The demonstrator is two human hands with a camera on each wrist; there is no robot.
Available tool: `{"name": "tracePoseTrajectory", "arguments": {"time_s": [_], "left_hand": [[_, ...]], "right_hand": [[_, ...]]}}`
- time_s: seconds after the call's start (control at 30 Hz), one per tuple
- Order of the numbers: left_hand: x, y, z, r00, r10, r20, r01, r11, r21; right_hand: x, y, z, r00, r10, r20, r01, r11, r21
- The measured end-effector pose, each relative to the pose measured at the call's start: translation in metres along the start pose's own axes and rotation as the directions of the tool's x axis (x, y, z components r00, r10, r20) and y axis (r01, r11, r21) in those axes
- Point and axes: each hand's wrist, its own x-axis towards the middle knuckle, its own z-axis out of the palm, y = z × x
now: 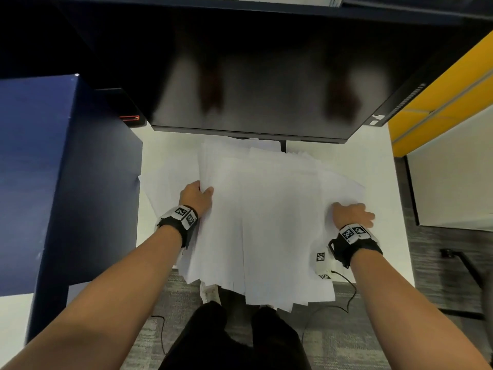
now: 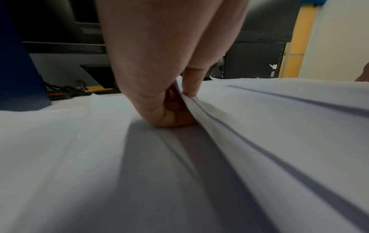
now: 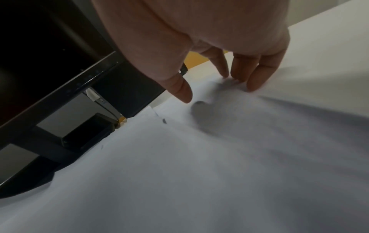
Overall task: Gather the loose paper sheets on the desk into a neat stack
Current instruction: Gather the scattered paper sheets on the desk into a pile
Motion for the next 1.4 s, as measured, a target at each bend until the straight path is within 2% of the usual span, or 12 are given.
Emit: {"name": "tracePoseTrajectory", "arguments": {"time_s": [0.13,0.27,0.33,0.4,0.47,0.6,0.77,0.87,1.0,1.13,1.33,1.4], "left_hand": [[-0.007,0.015,0.02,0.999,0.022,0.026,-0.022,0.999,0.032],[-0.01,0.022,0.025,0.997,0.068,0.027,-0.069,0.997,0.019],[-0.009,0.02,0.019,0.998,0.054,-0.02,-0.055,0.998,-0.04],[-0.005,0.016,0.014,0.999,0.026,-0.037,-0.028,0.998,-0.063],[-0.002,0.015,0.017,1.0,0.017,-0.011,-0.017,1.0,-0.007],[-0.004,0.03,0.039,1.0,0.028,0.011,-0.028,0.999,0.043],[-0.01,0.039,0.048,0.997,0.072,-0.031,-0.075,0.991,-0.107],[-0.012,0.027,0.035,0.998,0.014,-0.056,-0.024,0.982,-0.185],[-0.023,0.007,0.031,0.999,-0.019,0.047,0.02,0.999,-0.026],[-0.034,0.015,0.048,0.997,-0.031,0.069,0.031,0.999,0.012],[-0.045,0.024,0.051,0.998,0.004,0.065,0.008,0.984,-0.179],[-0.046,0.01,0.039,0.996,0.01,0.091,-0.004,0.997,-0.072]], "right_hand": [[-0.006,-0.009,0.013,0.985,-0.163,0.055,0.159,0.985,0.072],[-0.009,-0.009,0.016,0.912,-0.381,0.149,0.342,0.91,0.236],[-0.002,-0.007,0.011,0.952,-0.297,0.076,0.273,0.933,0.233],[0.004,-0.006,0.001,0.996,-0.084,-0.033,0.088,0.984,0.154],[0.007,-0.007,-0.002,0.999,0.023,-0.045,-0.017,0.99,0.139],[-0.007,-0.026,0.014,0.987,-0.152,0.058,0.134,0.962,0.239],[-0.024,-0.038,0.022,0.907,-0.398,0.14,0.305,0.847,0.435],[-0.017,-0.027,0.012,0.946,-0.321,0.048,0.266,0.852,0.45],[-0.02,-0.004,0.011,0.996,-0.088,0.02,0.084,0.985,0.152],[-0.048,-0.006,0.035,0.979,-0.186,0.082,0.174,0.976,0.13],[-0.063,-0.012,0.036,0.941,-0.271,0.203,0.234,0.954,0.189],[-0.058,0.002,0.025,0.932,-0.301,0.204,0.286,0.953,0.1]]}}
